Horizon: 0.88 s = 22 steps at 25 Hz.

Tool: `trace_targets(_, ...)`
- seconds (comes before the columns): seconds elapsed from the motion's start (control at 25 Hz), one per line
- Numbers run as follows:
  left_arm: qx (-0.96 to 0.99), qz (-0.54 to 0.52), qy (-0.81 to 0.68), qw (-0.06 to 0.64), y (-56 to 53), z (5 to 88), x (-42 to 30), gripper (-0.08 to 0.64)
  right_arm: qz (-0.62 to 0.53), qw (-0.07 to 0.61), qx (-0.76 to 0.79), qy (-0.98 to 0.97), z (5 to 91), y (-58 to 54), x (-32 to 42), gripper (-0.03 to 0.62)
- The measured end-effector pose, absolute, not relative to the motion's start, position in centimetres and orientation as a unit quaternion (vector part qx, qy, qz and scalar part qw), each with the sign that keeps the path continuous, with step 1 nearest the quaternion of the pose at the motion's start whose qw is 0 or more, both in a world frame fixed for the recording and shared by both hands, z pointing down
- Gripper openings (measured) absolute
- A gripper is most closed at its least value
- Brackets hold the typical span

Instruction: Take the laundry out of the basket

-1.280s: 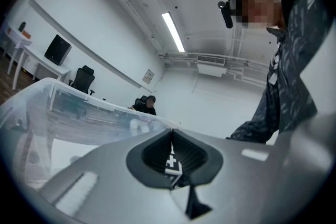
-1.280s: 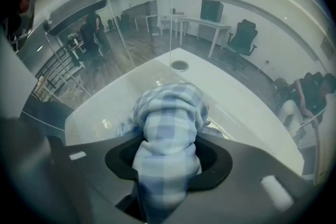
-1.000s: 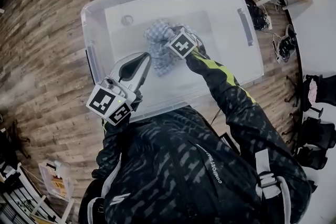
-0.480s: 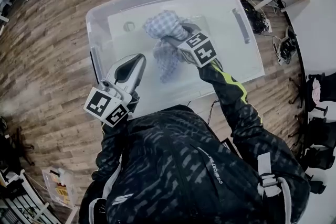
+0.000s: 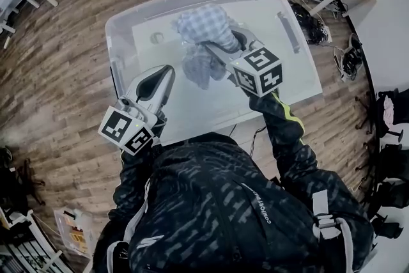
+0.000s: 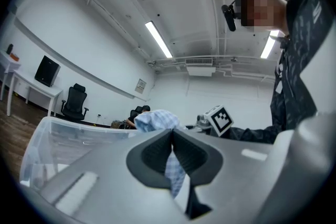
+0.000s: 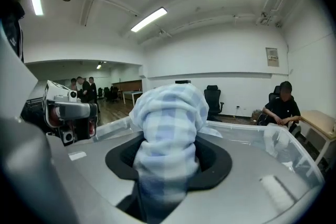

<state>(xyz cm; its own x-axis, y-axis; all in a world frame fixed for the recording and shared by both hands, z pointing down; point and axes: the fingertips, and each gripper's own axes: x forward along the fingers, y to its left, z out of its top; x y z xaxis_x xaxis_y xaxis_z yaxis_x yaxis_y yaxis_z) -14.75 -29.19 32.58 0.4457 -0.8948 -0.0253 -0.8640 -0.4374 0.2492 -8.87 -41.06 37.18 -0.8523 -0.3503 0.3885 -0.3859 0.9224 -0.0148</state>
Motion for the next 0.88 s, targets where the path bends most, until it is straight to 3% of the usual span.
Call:
trace_targets(0.44, 0.846, -0.066, -0.52, 0.1, -28.1, 32.1, -14.1, 0.012, 0.068, 0.061, 0.218, -0.972, 31.2, -38.0, -6.4, 0.201)
trace_targets(0.88, 0.841, -0.058, -0.525, 0.113, -27.2, 32.7, -15.0, 0.012, 0.096, 0.009, 0.218, -0.971, 29.2, -36.7, -5.9, 0.202)
